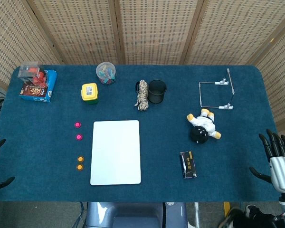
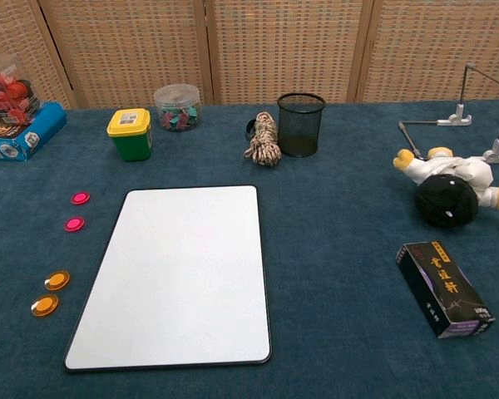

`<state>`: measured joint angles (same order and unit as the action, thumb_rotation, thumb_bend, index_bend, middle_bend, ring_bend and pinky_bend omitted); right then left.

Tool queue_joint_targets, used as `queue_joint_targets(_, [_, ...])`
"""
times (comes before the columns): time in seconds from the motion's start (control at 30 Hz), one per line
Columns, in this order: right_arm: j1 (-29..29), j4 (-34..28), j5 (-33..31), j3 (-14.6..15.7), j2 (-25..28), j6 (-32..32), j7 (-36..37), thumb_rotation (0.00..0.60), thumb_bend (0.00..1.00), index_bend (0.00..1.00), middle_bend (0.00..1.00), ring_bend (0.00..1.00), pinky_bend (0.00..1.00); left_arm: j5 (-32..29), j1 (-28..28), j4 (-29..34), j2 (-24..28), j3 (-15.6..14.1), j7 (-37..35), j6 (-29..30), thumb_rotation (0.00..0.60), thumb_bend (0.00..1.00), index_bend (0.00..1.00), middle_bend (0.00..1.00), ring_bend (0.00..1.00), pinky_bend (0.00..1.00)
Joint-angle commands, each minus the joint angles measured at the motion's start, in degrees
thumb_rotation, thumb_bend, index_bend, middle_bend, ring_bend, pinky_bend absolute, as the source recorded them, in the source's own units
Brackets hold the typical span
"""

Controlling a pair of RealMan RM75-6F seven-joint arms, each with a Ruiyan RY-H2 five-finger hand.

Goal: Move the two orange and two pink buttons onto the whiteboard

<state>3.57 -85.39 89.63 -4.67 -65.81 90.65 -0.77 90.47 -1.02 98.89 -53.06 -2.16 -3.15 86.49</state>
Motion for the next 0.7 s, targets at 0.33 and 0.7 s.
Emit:
queue_joint_targets(0.33, [-0.1,-0.4,-0.1,0.0,0.0,-0.1,0.6,0.6,0.0,0.0,0.0,0.0,0.0,-0.3,-1.4,-1.0,-0.8,-0.1,-1.2,-2.9,0.6,0.0,0.0,0.0,0.0,0.0])
queue_joint_targets(0.7, [-0.1,-0.7,-0.6,0.2,0.5,-0.8,2.5,0.6,0.0,0.0,0.0,0.0,0.0,-0.7,-8.6,-9.5,-8.8,0.8,-6.0,-14.2,0.6,0.16,0.23,0.0,0.0,0.0])
